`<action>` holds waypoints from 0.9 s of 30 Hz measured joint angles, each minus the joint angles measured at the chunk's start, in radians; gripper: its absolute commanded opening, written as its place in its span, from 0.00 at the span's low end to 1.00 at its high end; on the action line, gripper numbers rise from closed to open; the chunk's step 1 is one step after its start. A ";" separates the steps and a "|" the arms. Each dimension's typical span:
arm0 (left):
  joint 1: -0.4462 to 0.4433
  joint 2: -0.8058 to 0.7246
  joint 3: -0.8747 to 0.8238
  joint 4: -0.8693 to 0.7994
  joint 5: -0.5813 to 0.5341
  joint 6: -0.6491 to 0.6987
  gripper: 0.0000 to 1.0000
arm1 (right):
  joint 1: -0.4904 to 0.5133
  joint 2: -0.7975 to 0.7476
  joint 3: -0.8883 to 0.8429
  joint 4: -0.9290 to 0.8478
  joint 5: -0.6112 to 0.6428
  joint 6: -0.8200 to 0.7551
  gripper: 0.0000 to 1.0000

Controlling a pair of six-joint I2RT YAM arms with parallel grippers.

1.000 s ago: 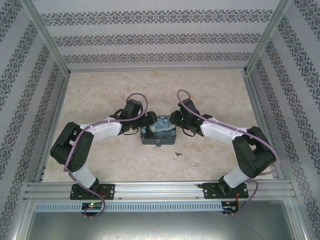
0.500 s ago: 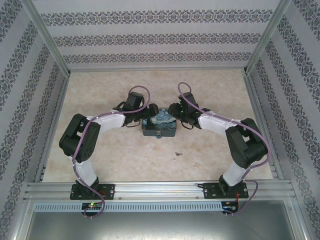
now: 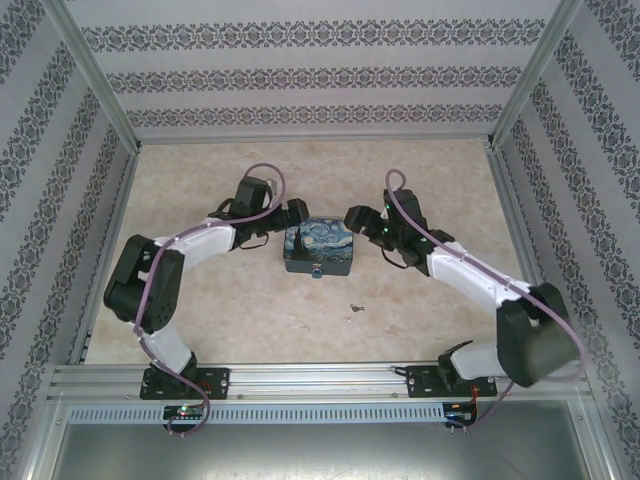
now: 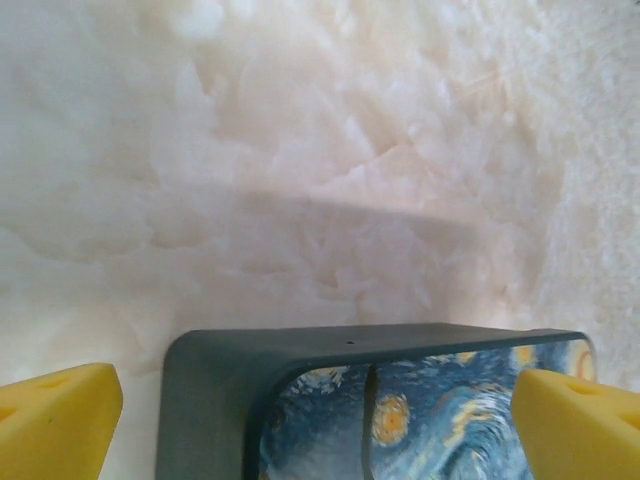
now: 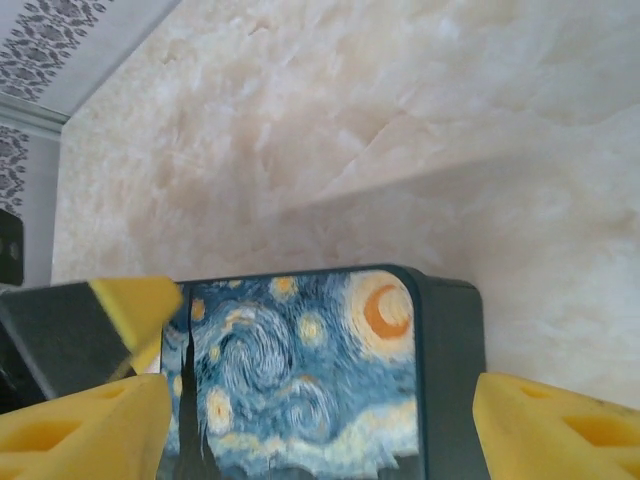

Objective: Unlock a padlock with a key

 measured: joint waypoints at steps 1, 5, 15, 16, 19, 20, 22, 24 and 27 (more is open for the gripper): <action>0.006 -0.028 -0.010 -0.003 0.001 0.008 1.00 | 0.001 -0.027 -0.027 -0.011 -0.003 -0.009 0.78; 0.010 -0.151 -0.088 0.001 0.029 0.026 1.00 | 0.010 -0.110 -0.143 -0.063 -0.009 -0.036 0.77; -0.045 -0.355 -0.315 -0.048 0.040 0.043 1.00 | 0.095 -0.220 -0.245 -0.142 -0.009 -0.041 0.74; -0.050 -0.377 -0.328 -0.050 0.028 0.043 1.00 | 0.108 -0.215 -0.244 -0.140 -0.009 -0.039 0.73; -0.055 -0.434 -0.359 -0.051 -0.012 0.030 1.00 | 0.145 -0.174 -0.223 -0.137 -0.011 -0.027 0.72; -0.055 -0.453 -0.367 -0.051 -0.033 0.019 1.00 | 0.157 -0.150 -0.209 -0.132 -0.013 -0.023 0.71; -0.055 -0.478 -0.373 -0.053 -0.063 0.006 1.00 | 0.174 -0.107 -0.182 -0.121 -0.016 -0.018 0.70; -0.055 -0.496 -0.373 -0.055 -0.084 -0.008 1.00 | 0.184 -0.068 -0.155 -0.105 -0.019 -0.016 0.70; -0.055 -0.503 -0.373 -0.056 -0.095 -0.026 1.00 | 0.186 -0.019 -0.120 -0.082 -0.019 -0.013 0.69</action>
